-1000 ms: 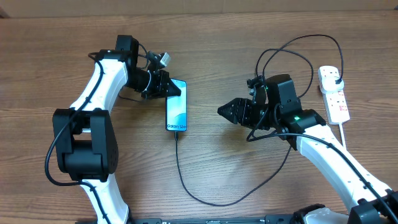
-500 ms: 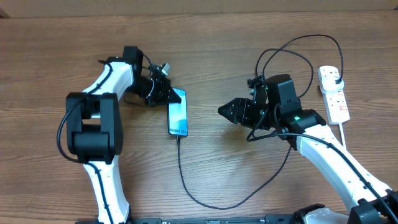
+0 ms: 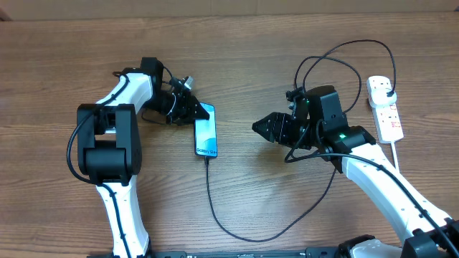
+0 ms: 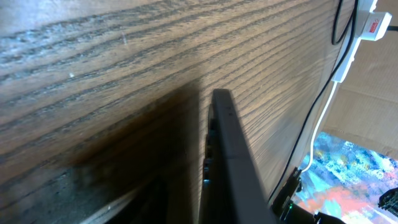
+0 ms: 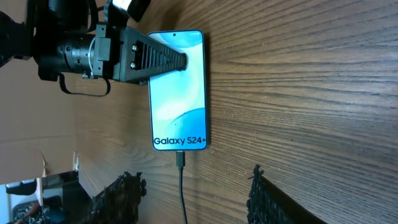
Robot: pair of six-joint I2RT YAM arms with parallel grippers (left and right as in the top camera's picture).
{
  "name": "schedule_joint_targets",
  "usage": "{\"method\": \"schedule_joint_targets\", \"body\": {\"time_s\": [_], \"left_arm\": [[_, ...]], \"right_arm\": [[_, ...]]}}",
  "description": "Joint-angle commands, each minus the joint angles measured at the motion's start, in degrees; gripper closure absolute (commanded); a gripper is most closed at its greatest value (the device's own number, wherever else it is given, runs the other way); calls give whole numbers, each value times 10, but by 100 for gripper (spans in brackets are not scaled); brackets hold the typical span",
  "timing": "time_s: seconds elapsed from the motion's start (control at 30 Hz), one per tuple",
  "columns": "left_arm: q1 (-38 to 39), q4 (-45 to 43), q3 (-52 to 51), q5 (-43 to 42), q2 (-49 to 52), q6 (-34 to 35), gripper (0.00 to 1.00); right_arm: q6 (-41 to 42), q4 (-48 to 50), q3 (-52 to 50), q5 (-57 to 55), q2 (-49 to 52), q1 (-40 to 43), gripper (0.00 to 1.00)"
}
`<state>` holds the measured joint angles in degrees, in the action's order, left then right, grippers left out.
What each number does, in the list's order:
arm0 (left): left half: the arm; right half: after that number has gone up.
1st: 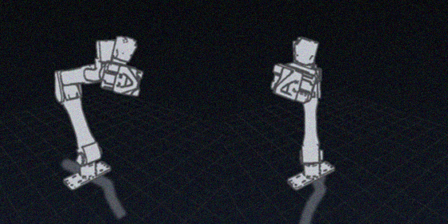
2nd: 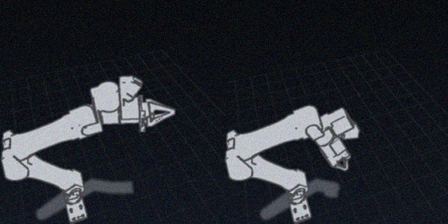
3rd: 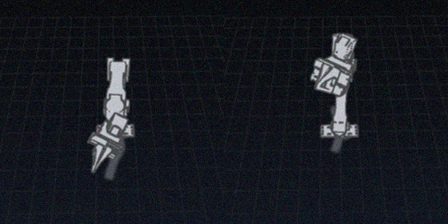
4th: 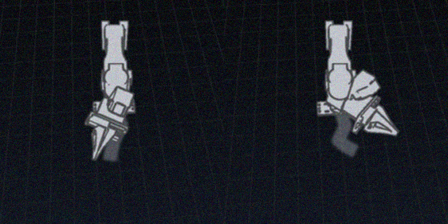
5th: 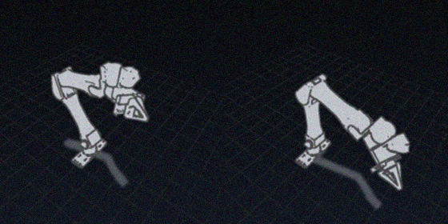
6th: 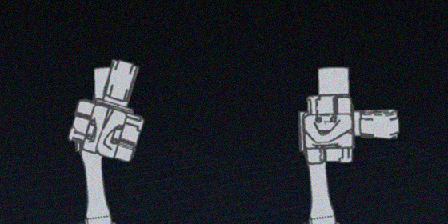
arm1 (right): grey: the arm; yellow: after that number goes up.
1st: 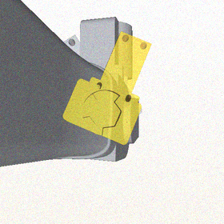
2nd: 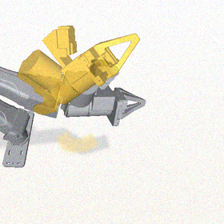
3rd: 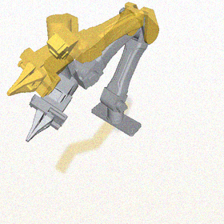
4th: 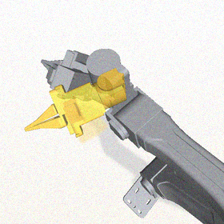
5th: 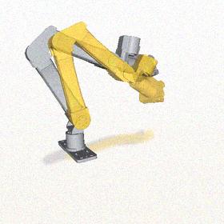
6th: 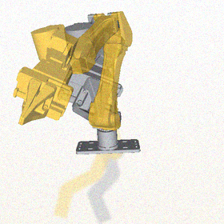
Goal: Plug charger to phone and switch on socket
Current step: 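Lower the phone flat onto the table with the left gripper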
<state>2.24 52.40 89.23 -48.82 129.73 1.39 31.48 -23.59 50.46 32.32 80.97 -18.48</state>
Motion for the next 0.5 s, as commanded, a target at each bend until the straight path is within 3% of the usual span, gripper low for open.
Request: {"method": "schedule_joint_targets", "body": {"time_s": [0.0,0.47], "left_arm": [[-1,0,1,-16,4,-1,66],[-1,15,1,40,4,16,66]], "right_arm": [[-4,0,4,-8,2,-3,43],[-4,-2,4,-8,2,-3,43]]}}
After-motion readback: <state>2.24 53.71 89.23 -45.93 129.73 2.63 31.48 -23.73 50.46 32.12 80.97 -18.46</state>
